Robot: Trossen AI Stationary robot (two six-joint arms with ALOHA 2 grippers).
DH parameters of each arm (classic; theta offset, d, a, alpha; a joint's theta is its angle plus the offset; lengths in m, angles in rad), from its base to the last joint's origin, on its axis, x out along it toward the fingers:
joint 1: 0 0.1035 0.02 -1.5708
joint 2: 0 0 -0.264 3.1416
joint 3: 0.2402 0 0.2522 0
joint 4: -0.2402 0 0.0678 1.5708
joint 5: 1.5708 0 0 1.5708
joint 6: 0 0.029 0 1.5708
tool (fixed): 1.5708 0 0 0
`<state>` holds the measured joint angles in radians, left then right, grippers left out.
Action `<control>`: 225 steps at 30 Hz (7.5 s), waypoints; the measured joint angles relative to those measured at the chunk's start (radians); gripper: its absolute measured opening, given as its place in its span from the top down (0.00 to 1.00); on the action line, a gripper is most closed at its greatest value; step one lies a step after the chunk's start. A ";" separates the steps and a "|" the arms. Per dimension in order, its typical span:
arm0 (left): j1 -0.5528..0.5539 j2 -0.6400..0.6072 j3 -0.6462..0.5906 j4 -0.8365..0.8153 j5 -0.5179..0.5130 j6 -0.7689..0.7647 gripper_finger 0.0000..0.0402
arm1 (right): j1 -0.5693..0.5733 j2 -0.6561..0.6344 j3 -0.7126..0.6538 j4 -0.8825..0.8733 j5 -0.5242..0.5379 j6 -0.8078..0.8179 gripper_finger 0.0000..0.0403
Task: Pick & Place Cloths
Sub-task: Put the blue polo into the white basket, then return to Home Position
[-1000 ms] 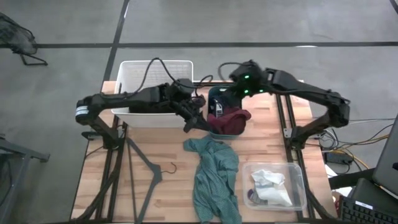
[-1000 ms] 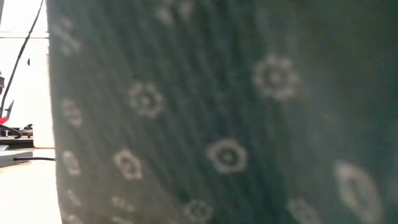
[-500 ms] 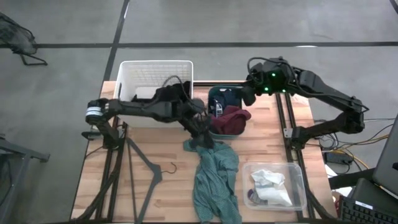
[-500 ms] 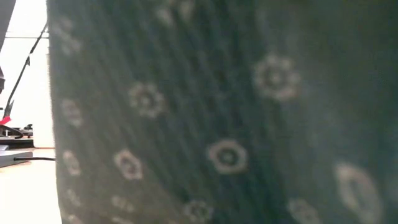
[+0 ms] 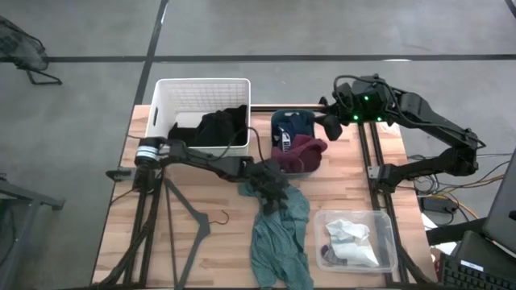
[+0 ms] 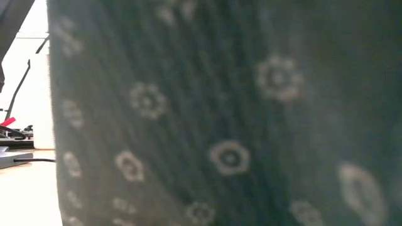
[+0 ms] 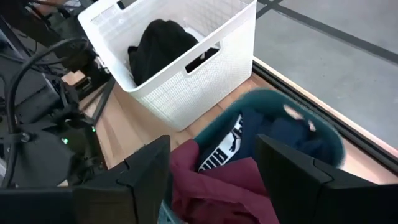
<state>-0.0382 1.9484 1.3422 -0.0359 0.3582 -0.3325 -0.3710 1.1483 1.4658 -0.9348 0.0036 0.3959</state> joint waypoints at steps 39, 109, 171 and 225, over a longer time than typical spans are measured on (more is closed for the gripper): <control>0.070 -0.504 0.081 -0.146 -0.079 -0.211 0.99 | 0.000 0.001 -0.014 -0.013 0.065 -0.067 0.55; 0.380 -0.509 0.448 -1.194 -1.136 0.244 0.97 | 0.000 0.001 -0.094 0.164 0.123 0.037 0.70; 0.141 -1.029 -0.215 -0.270 -0.331 0.140 0.94 | 0.002 -0.516 -0.478 0.389 0.053 -0.182 0.98; 0.095 -1.947 -1.203 0.141 -0.573 0.152 0.94 | 0.002 -1.142 -1.292 0.752 -0.314 -0.207 0.98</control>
<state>0.0570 0.0013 0.1397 0.1051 -0.2149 -0.1805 -0.3691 0.0060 0.1743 -0.1825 -0.3108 0.1892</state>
